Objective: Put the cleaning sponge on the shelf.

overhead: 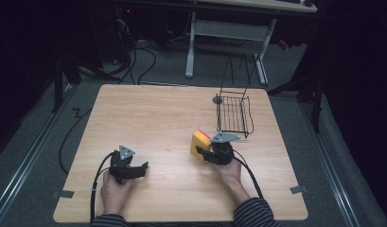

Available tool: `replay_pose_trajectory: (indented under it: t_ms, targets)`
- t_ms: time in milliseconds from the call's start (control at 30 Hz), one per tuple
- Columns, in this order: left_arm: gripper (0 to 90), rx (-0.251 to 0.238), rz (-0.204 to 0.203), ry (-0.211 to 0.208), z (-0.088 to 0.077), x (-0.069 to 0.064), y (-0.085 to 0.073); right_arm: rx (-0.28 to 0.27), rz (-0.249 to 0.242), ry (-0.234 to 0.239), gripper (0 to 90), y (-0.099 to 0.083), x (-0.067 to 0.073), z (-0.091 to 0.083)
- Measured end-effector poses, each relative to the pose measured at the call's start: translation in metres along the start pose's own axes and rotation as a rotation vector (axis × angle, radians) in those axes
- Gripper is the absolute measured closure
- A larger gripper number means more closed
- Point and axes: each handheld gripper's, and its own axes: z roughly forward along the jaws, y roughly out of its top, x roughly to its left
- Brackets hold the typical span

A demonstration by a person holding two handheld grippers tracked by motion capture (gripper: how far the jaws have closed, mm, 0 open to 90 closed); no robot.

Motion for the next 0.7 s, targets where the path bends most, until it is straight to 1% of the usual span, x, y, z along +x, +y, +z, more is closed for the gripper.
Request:
replay_pose_trajectory:
  t_ms: [100, 267, 300, 400, 533, 567, 700]
  targets:
    - [16.4, 0.0, 0.0, 0.0, 0.0, 0.0, 0.0, -0.002, 0.0, 0.006, 60.8, 0.001, 0.001, -0.002]
    - [16.4, -0.002, 0.0, 0.001, 0.0, 0.0, 0.0, -0.016, -0.013, 0.016, 60.9, 0.005, 0.003, -0.013]
    - [16.4, -0.002, 0.0, 0.001, 0.0, 0.0, 0.0, -0.016, -0.013, 0.016, 60.9, 0.005, 0.003, -0.013]
    - [16.4, -0.002, 0.0, 0.001, 0.0, 0.0, 0.0, -0.029, -0.017, 0.021, 60.9, 0.008, 0.003, -0.021]
    - [16.4, -0.002, 0.0, 0.001, 0.0, 0.0, 0.0, -0.039, -0.018, 0.022, 60.9, 0.01, 0.003, -0.027]
    - [16.4, -0.001, 0.0, 0.001, 0.0, 0.0, 0.0, -0.049, -0.024, 0.023, 60.9, 0.012, 0.003, -0.032]
    - [16.4, -0.002, 0.0, 0.001, 0.0, 0.0, 0.0, -0.06, -0.02, 0.027, 60.9, 0.013, 0.003, -0.038]
